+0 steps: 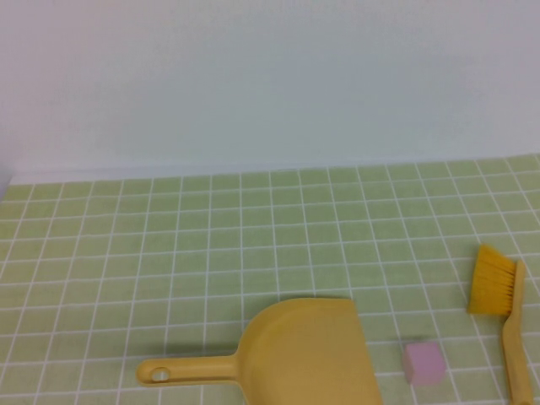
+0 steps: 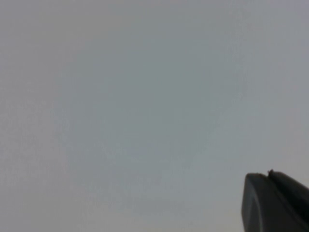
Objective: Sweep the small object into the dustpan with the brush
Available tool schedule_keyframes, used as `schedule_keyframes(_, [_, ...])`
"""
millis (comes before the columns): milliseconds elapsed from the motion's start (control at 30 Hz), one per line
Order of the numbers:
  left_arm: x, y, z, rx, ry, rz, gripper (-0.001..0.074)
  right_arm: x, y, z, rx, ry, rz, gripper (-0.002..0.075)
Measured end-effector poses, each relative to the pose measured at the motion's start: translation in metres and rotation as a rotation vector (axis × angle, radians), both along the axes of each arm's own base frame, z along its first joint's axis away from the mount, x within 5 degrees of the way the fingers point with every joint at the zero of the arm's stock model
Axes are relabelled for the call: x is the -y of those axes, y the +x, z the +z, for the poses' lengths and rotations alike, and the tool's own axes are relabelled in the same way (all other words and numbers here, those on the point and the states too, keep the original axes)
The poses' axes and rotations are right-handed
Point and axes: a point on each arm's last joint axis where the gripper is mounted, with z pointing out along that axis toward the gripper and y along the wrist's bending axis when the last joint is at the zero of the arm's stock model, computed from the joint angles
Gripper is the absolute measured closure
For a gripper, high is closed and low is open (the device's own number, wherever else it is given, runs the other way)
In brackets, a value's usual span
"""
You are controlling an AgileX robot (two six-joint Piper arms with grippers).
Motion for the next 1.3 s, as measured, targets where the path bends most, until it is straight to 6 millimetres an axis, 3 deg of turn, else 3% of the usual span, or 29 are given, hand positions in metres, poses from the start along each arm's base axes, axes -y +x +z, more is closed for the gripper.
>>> schedule_keyframes(233, [0.002,-0.002,0.032,-0.115,0.083,0.011,0.0735,0.003,-0.005,0.023,-0.159,-0.05,-0.051,0.0728])
schedule_keyframes(500, [0.004,0.022,0.049,-0.5,0.225,0.012,0.0735,0.005,0.023,0.025,-0.528,-0.026,-0.066,0.0728])
schedule_keyframes(633, [0.005,0.04,0.047,-0.559,0.307,0.019,0.0735,0.003,0.047,0.025,-0.703,-0.012,-0.053,0.0728])
schedule_keyframes(800, [0.007,0.058,0.042,-0.589,0.243,-0.003,0.0735,-0.005,0.082,0.021,-0.95,-0.001,0.007,0.0728])
schedule_keyframes(1067, [0.009,0.077,0.033,-0.679,0.191,-0.03,0.0735,-0.021,0.149,-0.008,-1.475,-0.059,0.165,0.0728])
schedule_keyframes(1300, [0.011,0.076,0.03,-0.711,0.11,-0.065,0.0735,-0.031,0.195,-0.036,-1.69,-0.033,0.26,0.0728])
